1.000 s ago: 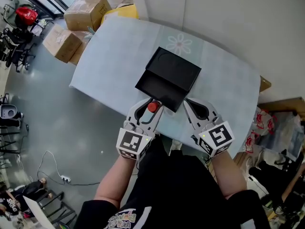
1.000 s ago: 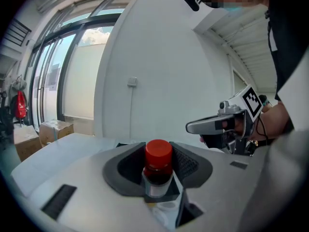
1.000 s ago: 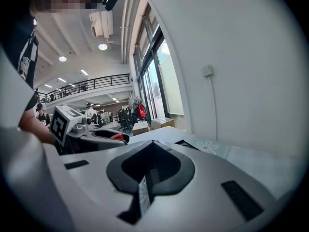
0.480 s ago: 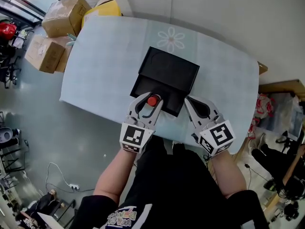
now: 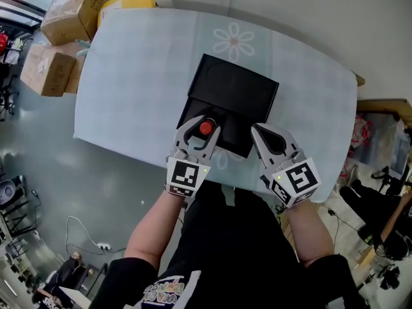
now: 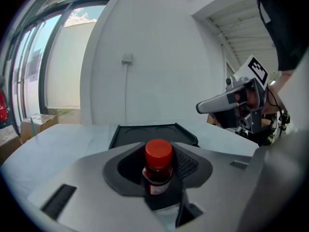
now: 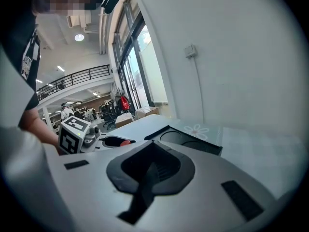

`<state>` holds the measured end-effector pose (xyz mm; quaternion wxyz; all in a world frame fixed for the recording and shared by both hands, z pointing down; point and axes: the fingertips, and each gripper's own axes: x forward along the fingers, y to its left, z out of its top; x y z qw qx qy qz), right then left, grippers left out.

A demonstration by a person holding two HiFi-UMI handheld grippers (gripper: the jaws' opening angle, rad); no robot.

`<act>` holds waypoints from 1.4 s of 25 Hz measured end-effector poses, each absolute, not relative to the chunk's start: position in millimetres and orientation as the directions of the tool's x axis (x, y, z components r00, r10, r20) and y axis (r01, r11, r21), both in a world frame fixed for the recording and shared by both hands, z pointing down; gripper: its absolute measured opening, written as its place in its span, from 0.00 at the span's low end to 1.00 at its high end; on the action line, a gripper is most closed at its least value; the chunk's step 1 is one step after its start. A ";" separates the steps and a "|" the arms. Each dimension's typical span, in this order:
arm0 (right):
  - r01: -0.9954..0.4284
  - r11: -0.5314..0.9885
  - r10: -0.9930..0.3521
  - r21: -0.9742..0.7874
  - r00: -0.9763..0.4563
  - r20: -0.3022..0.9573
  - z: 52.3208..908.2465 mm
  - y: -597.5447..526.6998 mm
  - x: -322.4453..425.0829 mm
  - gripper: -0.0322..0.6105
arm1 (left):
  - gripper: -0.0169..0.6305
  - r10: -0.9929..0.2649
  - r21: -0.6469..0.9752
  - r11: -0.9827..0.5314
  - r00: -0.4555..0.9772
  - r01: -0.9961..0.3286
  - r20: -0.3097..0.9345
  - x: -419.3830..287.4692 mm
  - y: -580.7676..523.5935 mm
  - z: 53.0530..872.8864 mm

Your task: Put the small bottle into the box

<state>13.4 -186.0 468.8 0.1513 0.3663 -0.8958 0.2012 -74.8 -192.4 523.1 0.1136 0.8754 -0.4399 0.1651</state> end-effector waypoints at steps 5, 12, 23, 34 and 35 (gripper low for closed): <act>-0.723 0.637 -0.590 -0.267 -0.680 0.434 481.8 -187.9 7.7 0.06 | 0.27 -0.720 0.030 -0.604 0.561 -0.797 0.409 -73.7 -194.9 540.1; -0.727 0.629 -0.587 -0.275 -0.676 0.447 491.1 -191.6 5.4 0.06 | 0.27 -0.703 0.011 -0.625 0.568 -0.781 0.428 -73.0 -199.3 552.8; -0.728 0.623 -0.589 -0.287 -0.678 0.440 493.4 -191.7 6.2 0.06 | 0.27 -0.692 -0.045 -0.630 0.535 -0.775 0.485 -72.4 -195.3 565.5; -0.720 0.632 -0.589 -0.287 -0.687 0.426 485.6 -185.0 14.3 0.06 | 0.28 -0.709 -0.026 -0.594 0.509 -0.804 0.488 -73.3 -197.1 564.8; -0.719 0.634 -0.589 -0.286 -0.688 0.424 484.5 -183.7 15.6 0.06 | 0.29 -0.712 -0.021 -0.589 0.507 -0.808 0.486 -73.6 -196.3 564.6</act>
